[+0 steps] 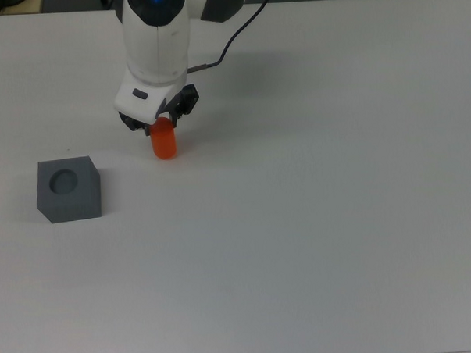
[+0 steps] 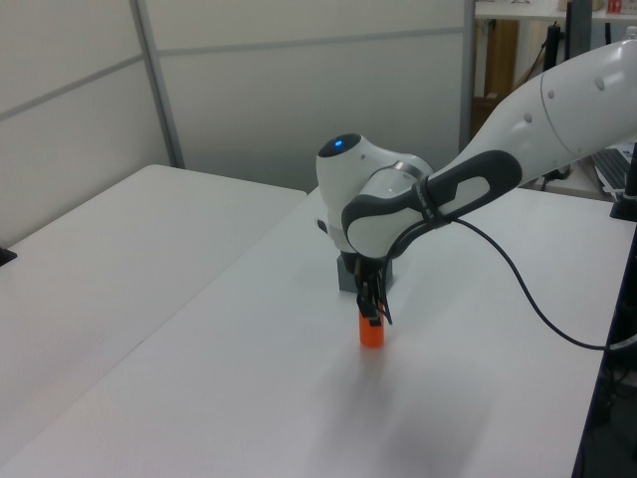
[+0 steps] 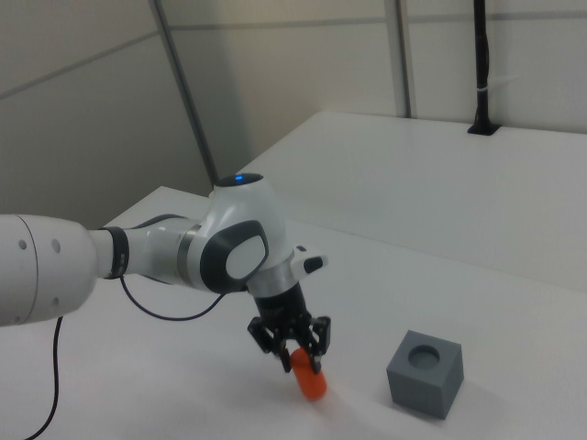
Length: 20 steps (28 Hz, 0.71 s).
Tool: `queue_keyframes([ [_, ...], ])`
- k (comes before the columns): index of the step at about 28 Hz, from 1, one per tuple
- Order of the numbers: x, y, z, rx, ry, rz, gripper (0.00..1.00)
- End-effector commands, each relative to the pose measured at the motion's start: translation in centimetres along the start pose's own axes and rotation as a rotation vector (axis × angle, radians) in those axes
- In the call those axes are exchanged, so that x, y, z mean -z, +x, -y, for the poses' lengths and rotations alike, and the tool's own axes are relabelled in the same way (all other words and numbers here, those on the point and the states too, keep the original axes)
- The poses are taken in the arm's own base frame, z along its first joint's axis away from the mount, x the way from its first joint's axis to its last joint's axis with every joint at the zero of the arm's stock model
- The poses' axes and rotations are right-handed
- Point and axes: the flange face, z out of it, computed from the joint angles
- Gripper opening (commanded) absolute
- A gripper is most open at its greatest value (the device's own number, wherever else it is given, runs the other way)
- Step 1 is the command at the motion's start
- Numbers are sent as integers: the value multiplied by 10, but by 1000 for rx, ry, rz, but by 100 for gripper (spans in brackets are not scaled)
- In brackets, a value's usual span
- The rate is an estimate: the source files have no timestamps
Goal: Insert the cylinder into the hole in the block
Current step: 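Lift the orange cylinder and carry it above the grey cube's hole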
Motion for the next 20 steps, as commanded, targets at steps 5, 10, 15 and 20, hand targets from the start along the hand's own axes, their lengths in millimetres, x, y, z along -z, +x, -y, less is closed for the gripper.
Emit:
queue_keyframes([
  [5,71,-4,-95,-199,27,-183,9],
  [10,85,-15,-145,-280,3,-229,9],
  [15,69,-16,-168,-303,-1,-216,10],
  [20,49,-15,-174,-306,4,-189,10],
])
